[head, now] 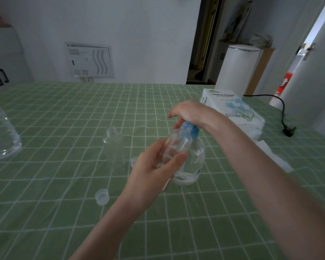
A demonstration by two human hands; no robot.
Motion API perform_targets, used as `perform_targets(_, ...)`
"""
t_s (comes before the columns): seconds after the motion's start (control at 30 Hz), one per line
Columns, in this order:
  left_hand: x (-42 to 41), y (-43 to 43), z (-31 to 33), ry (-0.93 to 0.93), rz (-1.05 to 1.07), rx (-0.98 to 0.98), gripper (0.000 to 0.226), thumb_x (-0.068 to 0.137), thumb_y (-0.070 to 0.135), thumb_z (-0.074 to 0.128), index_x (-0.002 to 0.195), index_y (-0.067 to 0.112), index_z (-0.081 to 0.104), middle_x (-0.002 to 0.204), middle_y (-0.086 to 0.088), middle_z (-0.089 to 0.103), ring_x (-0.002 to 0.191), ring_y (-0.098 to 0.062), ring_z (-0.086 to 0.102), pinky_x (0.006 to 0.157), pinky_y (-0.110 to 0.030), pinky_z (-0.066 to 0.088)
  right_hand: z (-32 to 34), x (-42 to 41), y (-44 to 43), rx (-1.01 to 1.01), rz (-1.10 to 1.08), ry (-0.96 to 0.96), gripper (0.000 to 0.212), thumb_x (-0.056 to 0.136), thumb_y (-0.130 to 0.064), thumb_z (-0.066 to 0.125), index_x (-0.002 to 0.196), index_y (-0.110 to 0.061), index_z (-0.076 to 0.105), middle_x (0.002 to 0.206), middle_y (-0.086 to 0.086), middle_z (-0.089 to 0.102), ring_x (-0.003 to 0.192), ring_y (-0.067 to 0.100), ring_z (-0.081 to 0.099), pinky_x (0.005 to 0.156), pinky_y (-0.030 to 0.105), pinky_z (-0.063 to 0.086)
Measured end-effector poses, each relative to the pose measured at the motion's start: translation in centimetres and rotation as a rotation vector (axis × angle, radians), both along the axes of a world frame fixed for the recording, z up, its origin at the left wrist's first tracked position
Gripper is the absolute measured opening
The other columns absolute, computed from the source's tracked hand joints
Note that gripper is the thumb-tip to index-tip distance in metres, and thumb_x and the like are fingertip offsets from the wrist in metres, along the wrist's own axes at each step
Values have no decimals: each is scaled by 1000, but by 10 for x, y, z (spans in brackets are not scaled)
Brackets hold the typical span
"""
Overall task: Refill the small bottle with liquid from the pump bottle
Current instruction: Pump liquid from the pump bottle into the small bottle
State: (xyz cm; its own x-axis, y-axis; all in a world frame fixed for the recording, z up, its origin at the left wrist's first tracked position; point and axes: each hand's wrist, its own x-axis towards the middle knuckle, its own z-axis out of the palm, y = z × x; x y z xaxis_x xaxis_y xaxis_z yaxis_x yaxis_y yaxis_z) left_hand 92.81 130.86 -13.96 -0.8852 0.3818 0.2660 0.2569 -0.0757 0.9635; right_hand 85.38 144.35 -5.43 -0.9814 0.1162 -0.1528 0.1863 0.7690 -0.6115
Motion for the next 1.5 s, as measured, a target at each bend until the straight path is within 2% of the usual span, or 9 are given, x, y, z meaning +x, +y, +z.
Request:
perform_targets(0.2, 1, -1, 1, 5, -3, -8, 24, 77, 36, 61, 98, 26, 66, 77, -1, 68, 67, -18, 60, 61, -35, 50, 0, 1, 1, -11, -11, 11, 44, 93, -22, 47, 129, 3, 55, 119, 23, 66, 101, 32, 66, 90, 39, 49)
perform_targets(0.37, 1, 1, 7, 14, -16, 3, 25, 79, 35, 61, 100, 23, 65, 82, -9, 67, 68, -19, 60, 63, -35, 50, 9, -2, 1, 13, 9, 64, 39, 91, -28, 50, 118, -2, 61, 106, 19, 71, 79, 24, 60, 69, 31, 46)
perform_targets(0.57, 2, 1, 6, 19, -10, 21, 27, 79, 39, 64, 99, 21, 65, 80, -17, 63, 65, -22, 55, 59, -35, 46, 5, -4, 1, 28, 13, 48, 40, 95, -22, 46, 127, 0, 58, 115, 23, 68, 82, 24, 58, 68, 30, 45)
perform_targets(0.7, 2, 1, -1, 5, 14, 9, 21, 77, 37, 63, 94, 24, 65, 73, -10, 63, 63, -21, 54, 57, -33, 45, -2, -1, 0, 25, -5, 50, 41, 95, -16, 44, 129, 4, 55, 120, 24, 65, 114, 33, 61, 99, 41, 44)
perform_targets(0.8, 2, 0, -3, 2, 7, 9, 18, 78, 35, 63, 94, 25, 65, 69, 4, 63, 62, -18, 53, 55, -31, 44, -6, -1, 0, 16, -4, 44, 41, 96, -17, 43, 129, 6, 55, 121, 23, 65, 118, 33, 59, 104, 42, 39)
perform_targets(1.07, -1, 1, 2, 43, 14, 3, 21, 77, 35, 62, 97, 29, 65, 75, 0, 66, 66, -16, 59, 59, -27, 49, 7, 1, 2, -37, -36, 81, 38, 92, -23, 48, 123, -3, 58, 112, 21, 70, 81, 23, 59, 63, 27, 42)
perform_targets(1.27, 0, 2, 3, 42, 15, 24, 20, 77, 35, 62, 95, 29, 65, 74, -4, 64, 64, -22, 55, 57, -35, 46, 5, 2, 0, -43, -33, 63, 41, 94, -20, 44, 127, 2, 54, 115, 22, 68, 84, 24, 58, 68, 32, 44)
perform_targets(1.4, 1, 1, -1, 23, 16, 11, 16, 76, 37, 62, 90, 28, 65, 66, 2, 60, 58, -20, 51, 50, -30, 43, 1, 2, 0, -41, -37, 52, 42, 95, -17, 41, 127, 8, 52, 117, 26, 65, 106, 37, 64, 94, 44, 49)
perform_targets(1.5, 2, -1, -3, 21, 26, -3, 18, 76, 37, 62, 91, 26, 65, 67, 1, 61, 59, -20, 52, 52, -30, 43, -4, 3, -2, -25, -46, 27, 45, 95, -16, 41, 131, 10, 49, 120, 26, 65, 112, 38, 61, 97, 44, 46)
